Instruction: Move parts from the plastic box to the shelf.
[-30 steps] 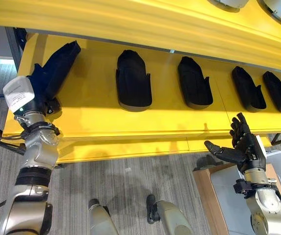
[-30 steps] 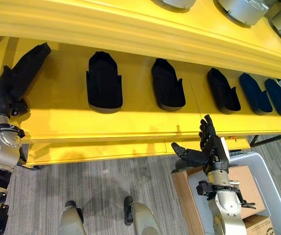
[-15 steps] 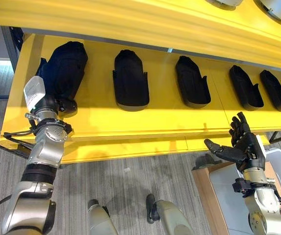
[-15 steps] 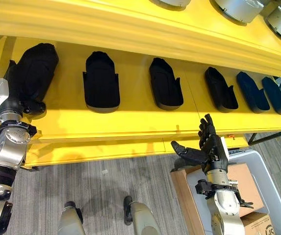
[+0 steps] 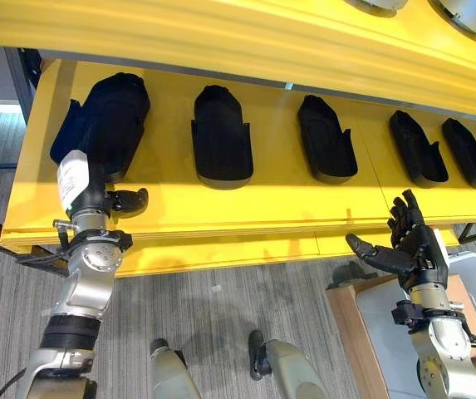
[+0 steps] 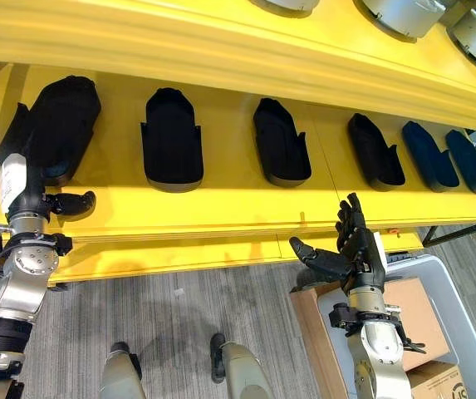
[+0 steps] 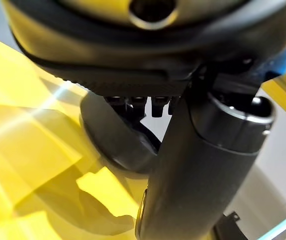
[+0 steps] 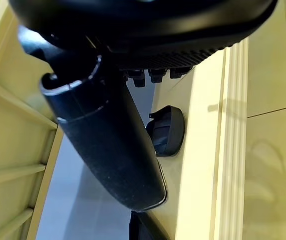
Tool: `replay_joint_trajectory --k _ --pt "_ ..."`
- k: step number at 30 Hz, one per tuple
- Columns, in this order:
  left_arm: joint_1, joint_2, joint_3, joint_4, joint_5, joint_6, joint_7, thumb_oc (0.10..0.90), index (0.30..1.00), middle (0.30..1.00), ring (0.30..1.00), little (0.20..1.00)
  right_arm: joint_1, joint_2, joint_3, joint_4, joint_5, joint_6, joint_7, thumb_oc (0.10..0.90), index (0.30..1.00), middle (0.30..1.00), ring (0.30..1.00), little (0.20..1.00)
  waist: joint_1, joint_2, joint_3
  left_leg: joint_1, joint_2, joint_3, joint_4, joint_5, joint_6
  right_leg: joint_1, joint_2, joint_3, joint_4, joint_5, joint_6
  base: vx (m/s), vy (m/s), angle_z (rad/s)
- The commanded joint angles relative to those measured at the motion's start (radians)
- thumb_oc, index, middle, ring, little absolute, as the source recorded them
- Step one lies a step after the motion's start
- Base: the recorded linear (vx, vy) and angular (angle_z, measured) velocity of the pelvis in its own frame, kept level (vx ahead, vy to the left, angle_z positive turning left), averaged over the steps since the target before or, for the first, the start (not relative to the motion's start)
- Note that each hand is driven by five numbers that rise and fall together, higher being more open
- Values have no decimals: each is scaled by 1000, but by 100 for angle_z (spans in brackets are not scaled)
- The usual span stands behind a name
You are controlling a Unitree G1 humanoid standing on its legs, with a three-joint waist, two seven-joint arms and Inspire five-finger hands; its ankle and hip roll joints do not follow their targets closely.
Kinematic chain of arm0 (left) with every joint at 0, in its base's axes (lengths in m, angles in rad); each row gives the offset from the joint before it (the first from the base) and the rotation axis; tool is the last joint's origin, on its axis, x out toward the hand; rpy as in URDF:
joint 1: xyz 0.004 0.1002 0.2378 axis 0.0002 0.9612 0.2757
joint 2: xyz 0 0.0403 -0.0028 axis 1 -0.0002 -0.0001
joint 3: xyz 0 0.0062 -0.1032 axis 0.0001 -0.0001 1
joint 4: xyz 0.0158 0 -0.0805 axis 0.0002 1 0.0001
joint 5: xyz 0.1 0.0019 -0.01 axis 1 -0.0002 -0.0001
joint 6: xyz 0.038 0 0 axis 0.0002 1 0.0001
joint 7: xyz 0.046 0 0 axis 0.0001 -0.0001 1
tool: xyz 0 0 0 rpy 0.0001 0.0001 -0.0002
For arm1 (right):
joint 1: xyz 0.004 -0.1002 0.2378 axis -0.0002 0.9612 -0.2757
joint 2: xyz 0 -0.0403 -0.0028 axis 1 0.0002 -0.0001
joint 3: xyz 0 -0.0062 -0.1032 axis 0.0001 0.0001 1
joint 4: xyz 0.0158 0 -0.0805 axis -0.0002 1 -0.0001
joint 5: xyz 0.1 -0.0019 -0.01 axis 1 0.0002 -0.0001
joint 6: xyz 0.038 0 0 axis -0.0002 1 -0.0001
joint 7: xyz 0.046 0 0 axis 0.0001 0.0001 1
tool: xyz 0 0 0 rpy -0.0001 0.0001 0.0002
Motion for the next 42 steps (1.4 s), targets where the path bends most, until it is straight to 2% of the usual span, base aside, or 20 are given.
replay_joint_trajectory --k 1,9,15,28,42 --pt "-41 0 40 -114 8 -107 39 900 1000 1000 1000 1000 -41 -55 -116 -81 7 -96 -29 900 1000 1000 1000 1000 8 46 -50 62 68 40 -28 -12 10 50 -12 62 4 -61 -8 0 0 0" --pt "56 -27 113 -190 -57 -133 52 900 1000 1000 1000 1000 -40 -45 -131 -81 2 -103 -36 900 1000 1000 1000 1000 23 51 -41 58 62 36 -28 -10 14 47 -18 56 12 -62 -10 0 0 0" --pt "86 -53 129 -231 -136 -159 61 900 1000 1000 1000 1000 -43 -43 -128 -79 -1 -110 -44 900 1000 1000 1000 1000 27 57 -38 57 56 35 -26 -12 16 47 -24 55 18 -64 -10 4 3 2" --pt "53 -93 59 -168 -347 -201 -19 900 1000 1000 1000 1000 -55 -34 -119 -77 -10 -109 -49 900 1000 1000 1000 1000 15 65 -42 67 55 41 -31 -7 19 42 -26 61 26 -63 -9 0 2 1" --pt "38 -113 19 -178 -400 -215 -34 900 1000 1000 1000 1000 -52 -26 -117 -78 -13 -113 -54 900 1000 1000 1000 1000 6 70 -48 60 56 43 -29 -6 20 32 -26 64 33 -65 -10 0 0 0"
